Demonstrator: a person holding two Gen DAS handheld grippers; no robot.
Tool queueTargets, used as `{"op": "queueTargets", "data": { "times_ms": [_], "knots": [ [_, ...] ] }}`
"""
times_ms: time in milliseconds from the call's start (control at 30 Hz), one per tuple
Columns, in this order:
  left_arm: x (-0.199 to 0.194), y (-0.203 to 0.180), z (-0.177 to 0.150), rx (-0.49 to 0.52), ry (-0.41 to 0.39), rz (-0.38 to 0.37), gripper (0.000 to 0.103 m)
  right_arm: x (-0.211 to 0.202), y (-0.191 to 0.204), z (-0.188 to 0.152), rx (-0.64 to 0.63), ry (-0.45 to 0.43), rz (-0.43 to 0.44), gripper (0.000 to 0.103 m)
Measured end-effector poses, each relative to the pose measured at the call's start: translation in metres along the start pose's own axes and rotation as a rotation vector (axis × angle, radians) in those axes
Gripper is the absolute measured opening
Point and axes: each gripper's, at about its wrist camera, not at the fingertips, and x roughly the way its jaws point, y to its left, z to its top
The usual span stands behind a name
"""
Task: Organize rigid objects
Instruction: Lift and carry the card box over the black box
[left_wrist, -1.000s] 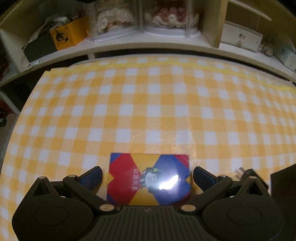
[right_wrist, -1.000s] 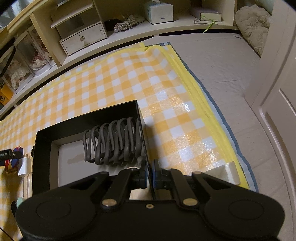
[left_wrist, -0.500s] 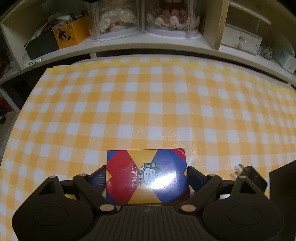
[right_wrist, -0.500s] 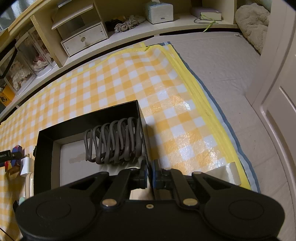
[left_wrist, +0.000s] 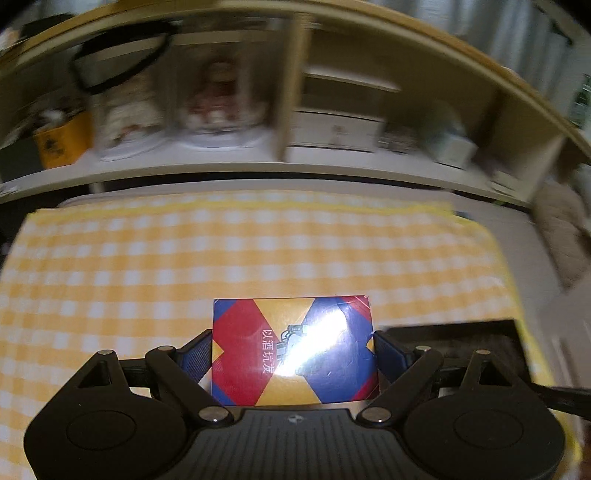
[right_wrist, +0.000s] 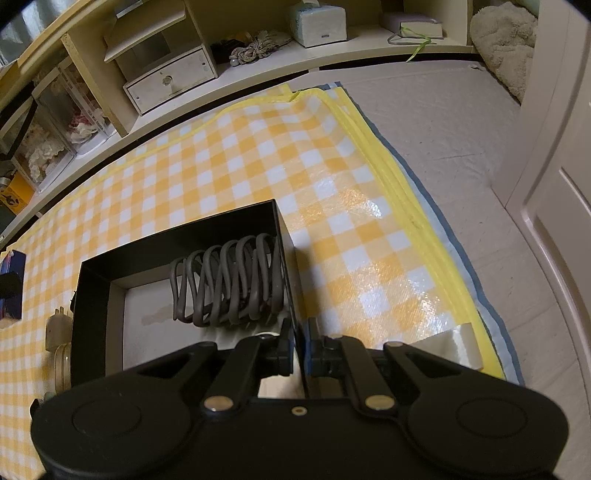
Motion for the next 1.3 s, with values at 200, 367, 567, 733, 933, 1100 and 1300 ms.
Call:
{"op": "queueTargets", "data": {
  "times_ms": [200, 367, 567, 733, 933, 1100, 1300],
  "knots": [
    [0.002, -0.048, -0.011, 0.040, 0.046, -0.081, 0.089, 0.000, 0.001, -0.001, -0.002, -0.002, 0.001, 0.007],
    [0.010, -0.077, -0.018, 0.026, 0.065, -0.104, 0.089, 0.000, -0.001, -0.001, 0.004, -0.002, 0.013, 0.007],
    [0.025, -0.099, -0.019, 0.027, 0.062, -0.095, 0.089, -0.001, -0.003, -0.002, 0.013, -0.003, 0.025, 0.007],
    [0.032, -0.105, -0.022, 0.025, 0.071, -0.087, 0.089, 0.000, -0.006, -0.001, 0.020, -0.001, 0.036, 0.007],
    [0.032, -0.112, -0.038, 0.083, 0.118, -0.119, 0.089, 0.000, -0.007, -0.001, 0.017, 0.001, 0.038, 0.008],
    [0.034, -0.129, -0.054, 0.297, 0.187, -0.207, 0.089, -0.001, -0.008, -0.002, 0.013, 0.004, 0.044, 0.008],
    [0.044, -0.144, -0.057, 0.597, 0.244, -0.266, 0.089, -0.001, -0.007, -0.002, 0.013, 0.005, 0.047, 0.008]
  ]
}}
